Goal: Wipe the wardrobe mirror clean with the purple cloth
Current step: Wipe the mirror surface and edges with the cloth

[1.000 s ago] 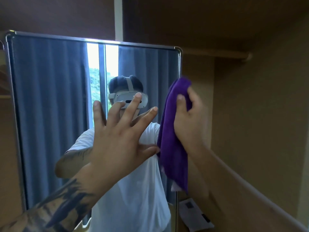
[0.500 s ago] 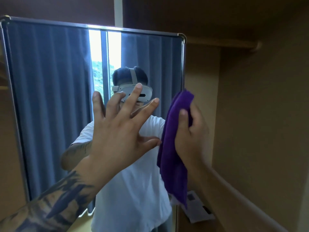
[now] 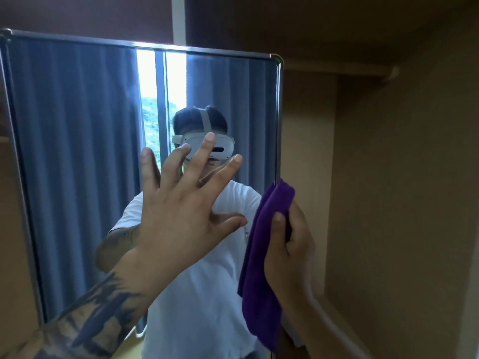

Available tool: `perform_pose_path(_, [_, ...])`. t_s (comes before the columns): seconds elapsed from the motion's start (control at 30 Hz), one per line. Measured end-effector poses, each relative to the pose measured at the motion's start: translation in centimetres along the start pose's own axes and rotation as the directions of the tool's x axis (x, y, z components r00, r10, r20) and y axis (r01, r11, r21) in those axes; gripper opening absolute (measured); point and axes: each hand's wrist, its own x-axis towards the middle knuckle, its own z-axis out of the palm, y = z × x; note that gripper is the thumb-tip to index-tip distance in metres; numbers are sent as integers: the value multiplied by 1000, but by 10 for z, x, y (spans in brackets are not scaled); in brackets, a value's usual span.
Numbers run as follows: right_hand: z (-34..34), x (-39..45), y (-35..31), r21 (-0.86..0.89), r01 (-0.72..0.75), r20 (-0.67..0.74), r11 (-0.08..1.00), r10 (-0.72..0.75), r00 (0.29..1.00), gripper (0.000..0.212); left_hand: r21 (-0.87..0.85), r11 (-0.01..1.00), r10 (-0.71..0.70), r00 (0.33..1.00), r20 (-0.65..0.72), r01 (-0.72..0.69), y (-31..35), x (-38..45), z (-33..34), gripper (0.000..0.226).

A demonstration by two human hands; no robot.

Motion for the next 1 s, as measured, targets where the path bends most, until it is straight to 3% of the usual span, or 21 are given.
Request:
perform_pose_path(0.17, [6,95,-55,33,37,-22,999,-36,999,20,2,1000,14,999,-48,-14,-1,0,2,95])
perform_pose_path(0.3, [12,170,-101,7,162,-75,987,-161,984,32,4,1000,12,999,-40,-12,-2,0,4,92])
perform_pose_path(0.6, [8,101,-59,-20,134,6,991,-134,991,37,52,999,-1,1000,-5,1,-3,6,-6,93])
perform_pose_path(0.8, [8,204,-124,-103,294,-23,950,-298,954,34,21,999,31,998,-51,-30,-5,11,-9,87])
perform_pose_path(0.9, [10,202,-117,-173,397,9,901,-401,916,36,15,1000,12,992,-124,-10,-11,19,-12,62])
perform_pose_path(1.0, [8,177,-95,-89,346,2,934,-347,938,36,40,998,-45,996,-82,48,-21,37,-20,74])
